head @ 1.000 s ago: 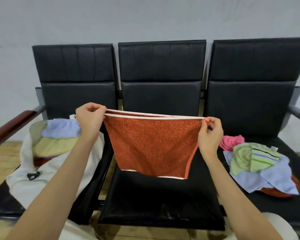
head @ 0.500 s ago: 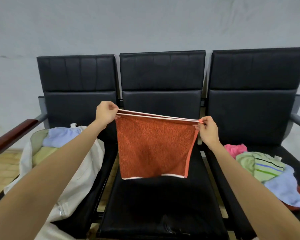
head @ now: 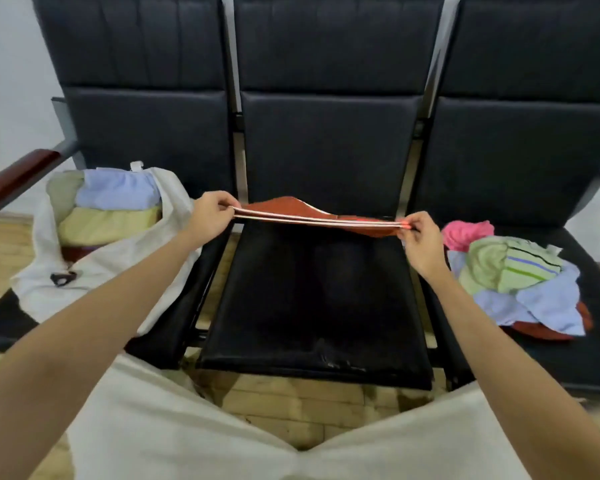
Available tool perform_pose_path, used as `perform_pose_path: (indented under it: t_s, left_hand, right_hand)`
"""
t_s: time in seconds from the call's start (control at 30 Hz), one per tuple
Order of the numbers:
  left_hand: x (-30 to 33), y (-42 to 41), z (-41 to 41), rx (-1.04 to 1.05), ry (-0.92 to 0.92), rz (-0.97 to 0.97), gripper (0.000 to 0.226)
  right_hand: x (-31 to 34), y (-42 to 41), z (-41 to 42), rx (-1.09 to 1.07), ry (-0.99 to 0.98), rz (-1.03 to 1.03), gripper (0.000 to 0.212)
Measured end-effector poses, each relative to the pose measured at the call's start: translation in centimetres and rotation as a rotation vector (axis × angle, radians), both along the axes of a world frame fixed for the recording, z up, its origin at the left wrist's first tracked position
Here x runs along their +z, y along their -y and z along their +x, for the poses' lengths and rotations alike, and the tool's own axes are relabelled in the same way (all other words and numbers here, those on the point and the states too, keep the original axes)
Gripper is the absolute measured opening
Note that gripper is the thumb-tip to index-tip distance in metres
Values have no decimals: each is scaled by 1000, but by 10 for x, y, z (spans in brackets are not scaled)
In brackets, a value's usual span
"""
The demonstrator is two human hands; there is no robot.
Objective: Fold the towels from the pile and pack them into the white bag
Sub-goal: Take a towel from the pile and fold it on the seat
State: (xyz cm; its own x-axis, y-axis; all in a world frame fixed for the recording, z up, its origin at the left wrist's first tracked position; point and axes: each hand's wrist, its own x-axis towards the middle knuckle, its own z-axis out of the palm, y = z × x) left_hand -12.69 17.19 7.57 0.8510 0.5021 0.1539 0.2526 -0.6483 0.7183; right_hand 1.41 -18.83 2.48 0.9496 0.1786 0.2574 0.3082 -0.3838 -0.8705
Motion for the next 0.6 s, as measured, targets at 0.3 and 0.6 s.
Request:
perform_pose_path:
  t_s: [0.3,0.6]
  left_hand:
    - [-133,30,-114,-46,-392,11,27]
    - [-157,35,-153,-267,-557,318,13]
  right_hand:
    - [-79,15,-76,206,-351,-360,32]
    - [-89,18,-117,402,-438,-576,11]
